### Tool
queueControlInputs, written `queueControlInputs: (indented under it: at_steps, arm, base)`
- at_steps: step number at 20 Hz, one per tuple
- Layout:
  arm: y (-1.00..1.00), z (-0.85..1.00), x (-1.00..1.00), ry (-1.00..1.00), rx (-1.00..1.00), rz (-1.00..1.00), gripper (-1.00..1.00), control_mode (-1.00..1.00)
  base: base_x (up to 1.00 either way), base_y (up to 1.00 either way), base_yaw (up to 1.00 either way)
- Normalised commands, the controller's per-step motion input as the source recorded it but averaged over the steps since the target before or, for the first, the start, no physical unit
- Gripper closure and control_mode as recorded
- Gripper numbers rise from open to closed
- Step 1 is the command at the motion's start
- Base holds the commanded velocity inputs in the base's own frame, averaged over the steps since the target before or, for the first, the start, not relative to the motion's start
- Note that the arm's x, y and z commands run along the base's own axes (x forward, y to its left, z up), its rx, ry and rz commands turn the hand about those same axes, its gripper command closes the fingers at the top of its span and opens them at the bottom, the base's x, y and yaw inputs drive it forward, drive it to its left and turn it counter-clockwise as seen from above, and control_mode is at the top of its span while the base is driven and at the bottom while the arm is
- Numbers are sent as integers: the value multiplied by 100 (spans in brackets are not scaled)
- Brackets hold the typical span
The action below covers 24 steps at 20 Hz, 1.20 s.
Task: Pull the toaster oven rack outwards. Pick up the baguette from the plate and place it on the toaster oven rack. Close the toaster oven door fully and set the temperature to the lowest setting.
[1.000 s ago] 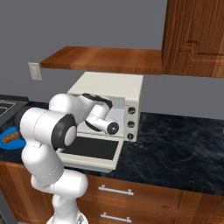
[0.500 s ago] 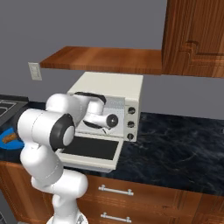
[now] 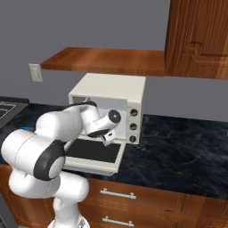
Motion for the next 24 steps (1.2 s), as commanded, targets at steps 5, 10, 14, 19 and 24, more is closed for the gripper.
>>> queueControlInputs:
  at_steps: [5, 10, 14, 19, 24]
  arm:
    - [-21, -55, -100, 22, 0, 3, 100, -100]
    - [-6, -31, -100, 4, 0, 9, 100, -100]
    - [-5, 100, -77, 0, 1, 32, 100, -100]
    - [-3, 100, -26, 1, 0, 37, 100, -100]
    - [40, 82, 0, -7, -3, 29, 100, -100]
  base:
    - [0, 0, 0]
    - [0, 0, 0]
    - [0, 0, 0]
    - [0, 0, 0]
    - [0, 0, 0]
